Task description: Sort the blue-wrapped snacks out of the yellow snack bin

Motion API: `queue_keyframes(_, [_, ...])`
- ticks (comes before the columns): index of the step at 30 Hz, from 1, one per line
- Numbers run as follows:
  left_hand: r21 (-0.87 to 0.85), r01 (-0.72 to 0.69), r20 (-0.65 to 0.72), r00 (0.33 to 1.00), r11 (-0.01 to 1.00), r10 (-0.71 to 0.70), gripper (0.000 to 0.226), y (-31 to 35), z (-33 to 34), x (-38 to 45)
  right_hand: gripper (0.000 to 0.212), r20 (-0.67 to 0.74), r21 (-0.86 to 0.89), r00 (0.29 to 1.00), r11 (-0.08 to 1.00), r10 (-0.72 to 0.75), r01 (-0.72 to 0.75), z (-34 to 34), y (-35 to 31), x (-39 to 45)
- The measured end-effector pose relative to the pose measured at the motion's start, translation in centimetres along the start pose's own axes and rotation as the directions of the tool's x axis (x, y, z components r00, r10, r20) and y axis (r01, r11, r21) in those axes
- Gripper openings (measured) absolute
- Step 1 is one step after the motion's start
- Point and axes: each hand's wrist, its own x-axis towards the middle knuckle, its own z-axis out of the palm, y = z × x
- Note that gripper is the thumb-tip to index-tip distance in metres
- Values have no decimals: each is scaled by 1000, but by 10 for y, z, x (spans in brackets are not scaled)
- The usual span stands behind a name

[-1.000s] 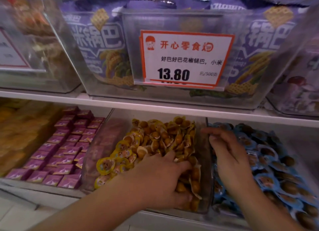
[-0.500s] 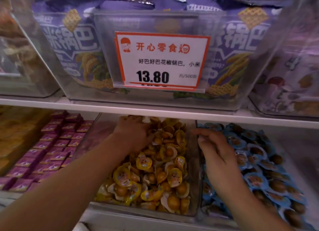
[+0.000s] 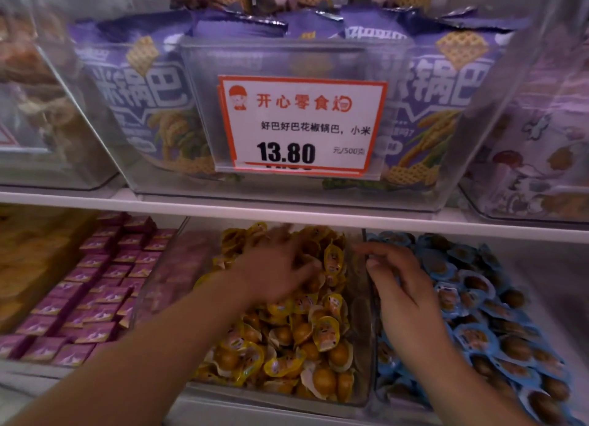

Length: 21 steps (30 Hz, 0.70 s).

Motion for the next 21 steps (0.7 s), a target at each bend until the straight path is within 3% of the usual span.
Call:
queue_keyframes(5, [99,-271,138,957,957,257,76,29,18,-10,24,1,-10,1000,1000,14,-14,0,0,1])
queue_keyframes(8, [211,-329,198,936,921,290,61,13,4,-21,26,6,-3,1000,1000,22,-22,-1,-1,0])
queue_keyframes(10, [214,-307,210,941,927,264,56,0,-8,-33,28,10,8,1000,1000,26,-26,-1,-2,0])
queue_keyframes(12, [114,-284,137,954,952,268,57,-10,-14,-55,28,9,11,1000,1000,20,-21,-1,-1,-1])
queue_keyframes(15, [-22,-131,46,990,991,132,77,-31,-12,-104,24,33,-28,999,1000,2,-1,-3,2,-1])
queue_keyframes(18, [0,98,222,970,995,-95,99,-39,0,-130,28,90,-109,995,992,-45,55,-8,1,-3])
queue_keyframes(21, [-17,157,265,953,987,-147,118,-24,5,-108,30,153,-195,984,973,-96,126,-24,-8,-17])
